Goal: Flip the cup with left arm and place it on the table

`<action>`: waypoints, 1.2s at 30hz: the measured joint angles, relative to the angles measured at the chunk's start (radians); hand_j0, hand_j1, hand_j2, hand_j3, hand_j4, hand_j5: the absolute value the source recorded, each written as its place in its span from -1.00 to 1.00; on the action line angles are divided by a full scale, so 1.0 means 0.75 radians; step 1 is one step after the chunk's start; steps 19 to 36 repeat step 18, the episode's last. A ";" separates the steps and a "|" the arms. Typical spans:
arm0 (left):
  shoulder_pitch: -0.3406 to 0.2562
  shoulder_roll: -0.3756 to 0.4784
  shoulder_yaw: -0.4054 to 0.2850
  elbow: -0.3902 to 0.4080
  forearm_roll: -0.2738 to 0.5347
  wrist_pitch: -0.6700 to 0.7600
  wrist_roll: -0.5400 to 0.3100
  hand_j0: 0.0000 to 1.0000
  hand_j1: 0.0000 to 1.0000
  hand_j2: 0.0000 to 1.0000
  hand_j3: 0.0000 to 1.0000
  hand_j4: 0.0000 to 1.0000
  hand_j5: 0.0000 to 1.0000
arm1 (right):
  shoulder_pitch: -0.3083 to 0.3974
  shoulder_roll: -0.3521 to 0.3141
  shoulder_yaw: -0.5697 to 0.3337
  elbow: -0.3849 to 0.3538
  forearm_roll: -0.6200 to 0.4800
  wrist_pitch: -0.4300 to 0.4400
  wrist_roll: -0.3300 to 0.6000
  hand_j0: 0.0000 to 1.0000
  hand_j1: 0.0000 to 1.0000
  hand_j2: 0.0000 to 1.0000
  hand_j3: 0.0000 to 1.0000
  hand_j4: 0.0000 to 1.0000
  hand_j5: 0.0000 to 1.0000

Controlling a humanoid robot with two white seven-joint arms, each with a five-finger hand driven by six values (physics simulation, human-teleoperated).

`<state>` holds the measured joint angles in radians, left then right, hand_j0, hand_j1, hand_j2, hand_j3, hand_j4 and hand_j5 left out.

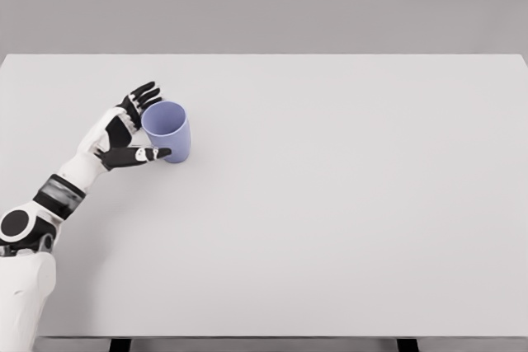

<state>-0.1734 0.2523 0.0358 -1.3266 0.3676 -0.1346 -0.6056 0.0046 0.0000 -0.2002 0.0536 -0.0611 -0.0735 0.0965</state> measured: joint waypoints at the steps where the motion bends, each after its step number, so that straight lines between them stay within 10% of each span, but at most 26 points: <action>1: 0.004 0.009 0.003 -0.003 0.005 -0.013 0.000 1.00 1.00 1.00 1.00 1.00 1.00 | 0.000 0.000 0.000 0.000 0.000 0.000 0.000 1.00 1.00 1.00 1.00 1.00 1.00; 18: 0.256 0.404 0.163 -0.179 0.057 -0.220 -0.005 1.00 1.00 1.00 1.00 1.00 1.00 | 0.000 0.000 0.000 0.000 0.000 0.000 0.000 1.00 1.00 1.00 1.00 1.00 1.00; 36: 0.256 0.404 0.163 -0.179 0.057 -0.220 -0.005 1.00 1.00 1.00 1.00 1.00 1.00 | 0.000 0.000 0.000 0.000 0.000 0.000 0.000 1.00 1.00 1.00 1.00 1.00 1.00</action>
